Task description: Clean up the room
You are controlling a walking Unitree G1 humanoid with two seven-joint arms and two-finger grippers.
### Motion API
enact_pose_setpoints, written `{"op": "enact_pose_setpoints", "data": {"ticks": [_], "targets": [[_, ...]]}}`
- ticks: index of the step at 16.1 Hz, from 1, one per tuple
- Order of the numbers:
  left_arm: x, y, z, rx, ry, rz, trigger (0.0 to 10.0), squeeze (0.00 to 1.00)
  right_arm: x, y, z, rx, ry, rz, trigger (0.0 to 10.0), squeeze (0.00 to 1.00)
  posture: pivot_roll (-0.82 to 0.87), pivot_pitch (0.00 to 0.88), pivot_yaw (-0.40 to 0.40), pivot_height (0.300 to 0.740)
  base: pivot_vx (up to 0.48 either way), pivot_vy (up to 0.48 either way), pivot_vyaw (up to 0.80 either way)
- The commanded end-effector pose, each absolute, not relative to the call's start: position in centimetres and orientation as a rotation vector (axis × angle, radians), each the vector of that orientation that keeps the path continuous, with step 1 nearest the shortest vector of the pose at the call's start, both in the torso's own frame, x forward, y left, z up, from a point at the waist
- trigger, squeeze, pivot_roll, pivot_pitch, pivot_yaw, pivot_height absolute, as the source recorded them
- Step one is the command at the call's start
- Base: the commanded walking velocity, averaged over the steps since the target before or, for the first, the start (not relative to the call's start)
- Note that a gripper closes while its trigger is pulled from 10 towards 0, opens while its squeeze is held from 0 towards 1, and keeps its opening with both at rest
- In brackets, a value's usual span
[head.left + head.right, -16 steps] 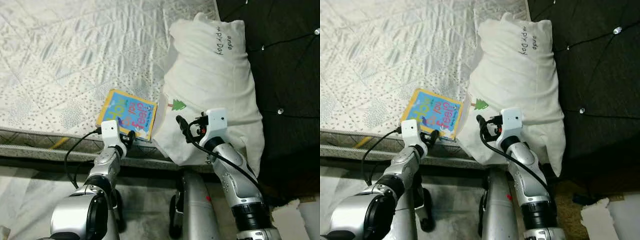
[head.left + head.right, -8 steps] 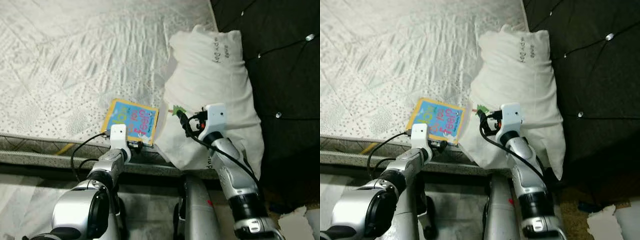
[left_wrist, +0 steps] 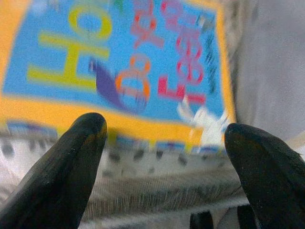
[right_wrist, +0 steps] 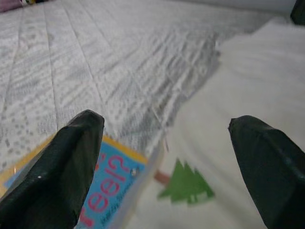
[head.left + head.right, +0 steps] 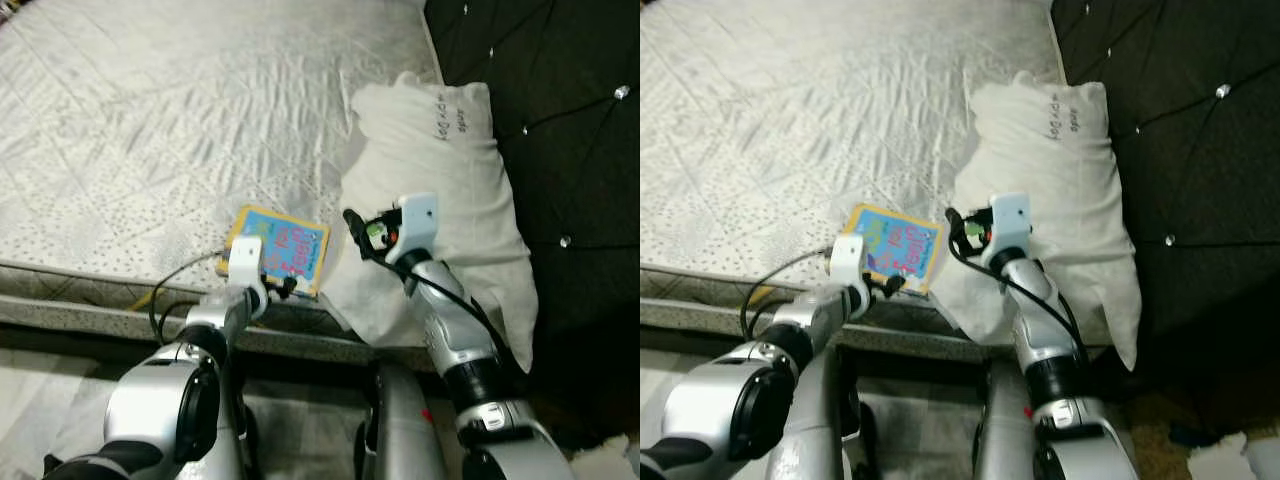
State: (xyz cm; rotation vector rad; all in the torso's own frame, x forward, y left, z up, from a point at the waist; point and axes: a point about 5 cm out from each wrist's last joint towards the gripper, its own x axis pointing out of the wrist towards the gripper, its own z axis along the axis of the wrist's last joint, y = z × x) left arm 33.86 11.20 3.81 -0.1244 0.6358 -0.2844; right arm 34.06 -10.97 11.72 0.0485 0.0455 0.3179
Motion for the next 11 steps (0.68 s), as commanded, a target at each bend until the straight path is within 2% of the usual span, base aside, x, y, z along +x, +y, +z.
{"op": "enact_pose_setpoints", "data": {"ticks": [1,4,7,9,11], "targets": [[34.4,10.3,4.8,-0.128,0.611,-0.324,10.0,1.00,34.5,-11.5,11.9,0.055,0.033,0.302,10.0,0.00,0.01,0.000,-0.076,0.584,0.000,0.000,0.00],[35.1,10.0,6.2,-0.079,0.513,-0.368,10.0,1.00,35.4,-11.1,12.5,0.062,0.010,0.312,10.0,0.00,0.03,0.000,-0.065,0.584,0.000,0.000,0.00],[35.7,12.1,9.5,-0.007,0.229,-0.247,10.0,1.00,35.9,-11.2,12.9,0.089,-0.011,0.297,10.0,0.00,0.05,0.000,-0.046,0.584,0.000,0.000,0.00],[34.5,14.8,12.3,-0.033,-0.021,-0.130,10.0,1.00,35.8,-11.8,12.8,0.110,-0.018,0.271,10.0,0.00,0.06,0.000,-0.044,0.584,0.000,0.000,0.00],[32.9,16.9,13.2,-0.037,-0.141,-0.051,10.0,1.00,35.9,-12.3,12.9,0.123,-0.026,0.242,10.0,0.00,0.07,0.000,-0.044,0.584,0.000,0.000,0.00]]}}
